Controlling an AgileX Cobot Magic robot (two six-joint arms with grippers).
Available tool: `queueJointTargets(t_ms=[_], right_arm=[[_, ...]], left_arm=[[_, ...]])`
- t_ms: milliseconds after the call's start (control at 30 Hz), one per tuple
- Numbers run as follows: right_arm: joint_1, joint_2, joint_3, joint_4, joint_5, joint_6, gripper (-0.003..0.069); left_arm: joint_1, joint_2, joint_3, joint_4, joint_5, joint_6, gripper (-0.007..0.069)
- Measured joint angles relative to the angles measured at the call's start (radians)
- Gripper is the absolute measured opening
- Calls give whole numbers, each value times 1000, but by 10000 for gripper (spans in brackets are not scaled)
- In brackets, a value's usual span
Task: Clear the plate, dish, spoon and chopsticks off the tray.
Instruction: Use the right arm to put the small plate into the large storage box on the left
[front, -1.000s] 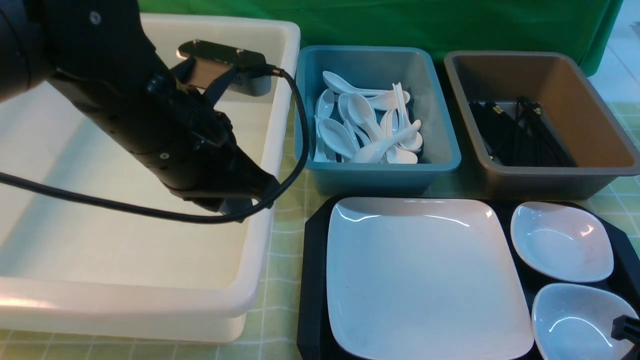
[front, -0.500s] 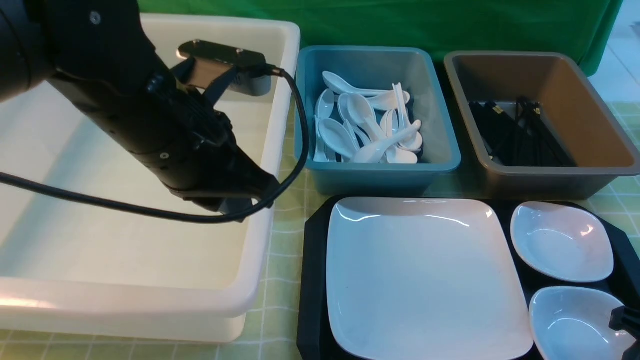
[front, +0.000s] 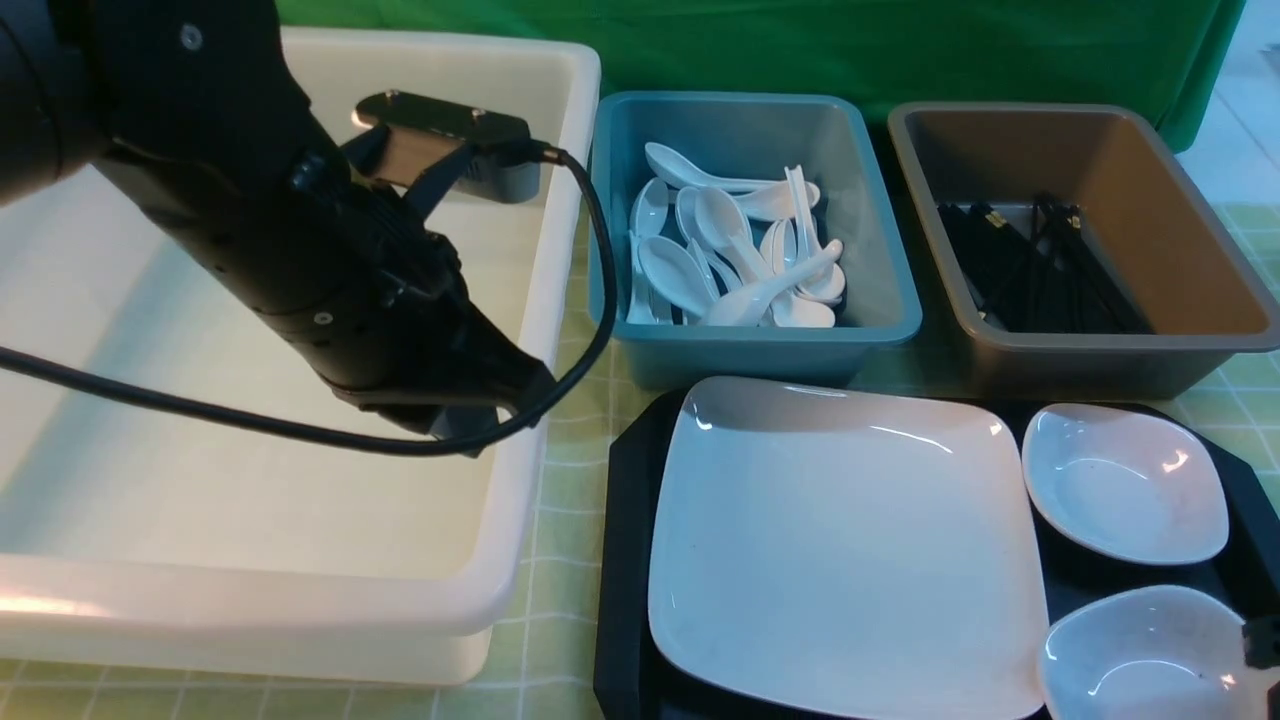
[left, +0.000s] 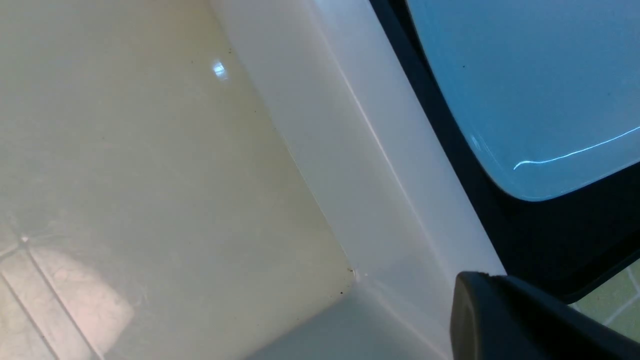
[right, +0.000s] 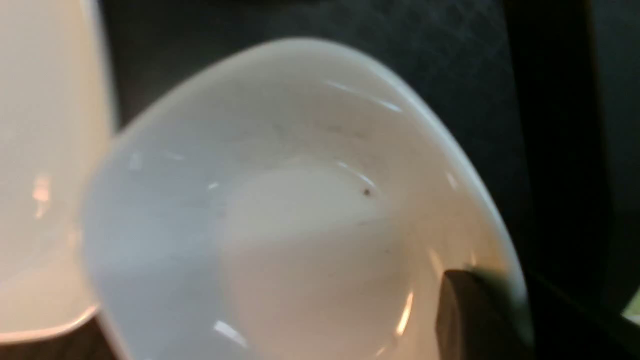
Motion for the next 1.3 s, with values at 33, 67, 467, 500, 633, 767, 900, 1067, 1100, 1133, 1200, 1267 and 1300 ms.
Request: queueJointTargets(t_ms=[33, 67, 467, 500, 633, 767, 900, 1067, 1100, 1133, 1200, 1267, 1300], right_arm=[[0, -31, -30, 1, 42, -15, 74], [0, -55, -52, 4, 65, -24, 63], [-1, -170, -211, -12, 216, -76, 31], [-1, -170, -212, -12, 217, -76, 31], [-1, -169, -281, 14, 271, -115, 31], [-2, -168, -437, 188, 321, -196, 30], [8, -145, -573, 500, 354, -325, 30], [159, -39, -713, 752, 367, -437, 30], [191, -12, -739, 763, 360, -443, 30], [272, 39, -787, 767, 337, -448, 30], [371, 106, -848, 754, 307, -453, 30], [502, 213, -950, 708, 276, -460, 30], [543, 258, -981, 691, 269, -463, 30]], left_arm=[[0, -2, 0, 3, 0, 0, -9], [0, -3, 0, 6, 0, 0, -9], [0, -106, 1, 84, -7, 0, -9], [0, -109, 1, 85, -7, 0, -9], [10, -140, 1, 103, -9, -2, -9], [120, -162, 1, 88, 17, -20, -9], [296, -167, 1, 11, 30, 11, -9], [517, -167, 1, -178, 50, 70, -9], [559, -167, 1, -211, 54, 77, -9], [612, -167, 1, -239, 58, 81, -9], [659, -167, 1, -259, 66, 82, -9], [704, -167, 1, -264, 72, 84, -9], [718, -167, 1, -267, 76, 84, -9]])
